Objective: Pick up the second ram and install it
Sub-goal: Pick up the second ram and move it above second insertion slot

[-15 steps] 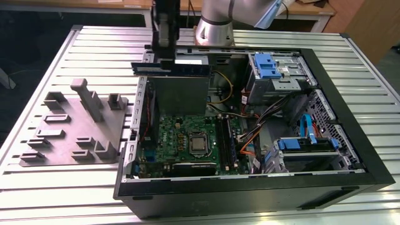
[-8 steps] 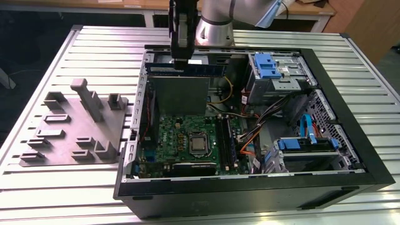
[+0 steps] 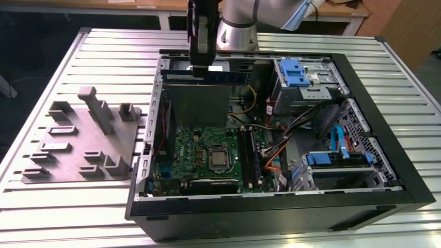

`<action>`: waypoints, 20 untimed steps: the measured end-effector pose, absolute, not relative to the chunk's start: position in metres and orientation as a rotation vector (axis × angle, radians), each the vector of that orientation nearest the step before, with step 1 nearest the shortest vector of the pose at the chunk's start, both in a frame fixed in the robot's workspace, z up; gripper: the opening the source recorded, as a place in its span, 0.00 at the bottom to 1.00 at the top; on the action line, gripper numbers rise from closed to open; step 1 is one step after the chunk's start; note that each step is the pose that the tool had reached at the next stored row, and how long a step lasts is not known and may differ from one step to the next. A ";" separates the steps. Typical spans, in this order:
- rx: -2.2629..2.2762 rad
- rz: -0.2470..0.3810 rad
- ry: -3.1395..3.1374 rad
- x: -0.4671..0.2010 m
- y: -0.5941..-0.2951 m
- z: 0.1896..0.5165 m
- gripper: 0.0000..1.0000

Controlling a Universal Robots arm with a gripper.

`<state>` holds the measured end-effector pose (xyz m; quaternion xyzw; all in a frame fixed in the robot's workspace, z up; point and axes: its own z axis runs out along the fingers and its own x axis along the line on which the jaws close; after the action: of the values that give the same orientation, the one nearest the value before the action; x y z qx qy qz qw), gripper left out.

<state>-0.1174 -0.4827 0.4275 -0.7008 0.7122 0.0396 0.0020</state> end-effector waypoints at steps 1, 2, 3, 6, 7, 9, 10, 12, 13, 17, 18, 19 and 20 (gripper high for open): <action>-2.199 0.125 2.235 -0.117 -0.483 0.426 0.12; -2.198 0.125 2.235 -0.117 -0.483 0.425 0.12; -2.199 0.125 2.235 -0.116 -0.483 0.423 0.12; -2.199 0.125 2.235 -0.115 -0.483 0.417 0.12; -2.199 0.125 2.235 -0.114 -0.483 0.415 0.12; -2.199 0.125 2.235 -0.112 -0.483 0.412 0.12; -2.198 0.125 2.235 -0.112 -0.483 0.410 0.12; -2.198 0.125 2.235 -0.111 -0.483 0.407 0.12; -2.199 0.125 2.235 -0.110 -0.483 0.405 0.12; -2.199 0.125 2.235 -0.105 -0.483 0.398 0.12; -2.199 0.125 2.235 -0.103 -0.483 0.396 0.12; -2.199 0.125 2.235 -0.101 -0.483 0.394 0.12; -2.199 0.125 2.235 -0.099 -0.483 0.392 0.12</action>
<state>-0.0994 -0.4828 0.3921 -0.7008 0.7122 0.0400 0.0020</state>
